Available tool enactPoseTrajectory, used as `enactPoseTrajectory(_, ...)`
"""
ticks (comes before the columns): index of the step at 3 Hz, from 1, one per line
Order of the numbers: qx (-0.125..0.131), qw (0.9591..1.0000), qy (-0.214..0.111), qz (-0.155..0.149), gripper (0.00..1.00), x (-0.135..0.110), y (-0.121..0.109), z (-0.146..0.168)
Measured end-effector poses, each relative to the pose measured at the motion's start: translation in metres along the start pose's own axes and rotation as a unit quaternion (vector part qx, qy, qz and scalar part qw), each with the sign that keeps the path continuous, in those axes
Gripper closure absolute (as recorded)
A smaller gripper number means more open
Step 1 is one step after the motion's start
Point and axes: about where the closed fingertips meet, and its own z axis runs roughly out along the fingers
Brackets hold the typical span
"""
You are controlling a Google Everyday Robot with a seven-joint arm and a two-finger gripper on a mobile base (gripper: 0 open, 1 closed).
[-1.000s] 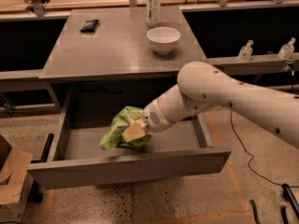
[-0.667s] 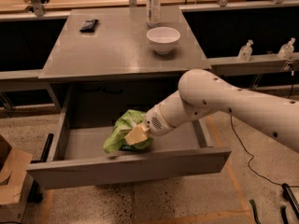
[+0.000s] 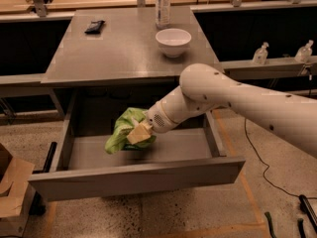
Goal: Place green rice chip bag into top drawer
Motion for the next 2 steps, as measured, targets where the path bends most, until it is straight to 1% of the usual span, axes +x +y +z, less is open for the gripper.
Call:
enactPoseTrajectory(1,-0.017,0.9991,0.027,-0.028,0.13,-0.025,-0.0042,0.0109)
enactPoseTrajectory(2,-0.021,0.9989,0.028,-0.032,0.0,-0.0284,-0.0005,0.0112)
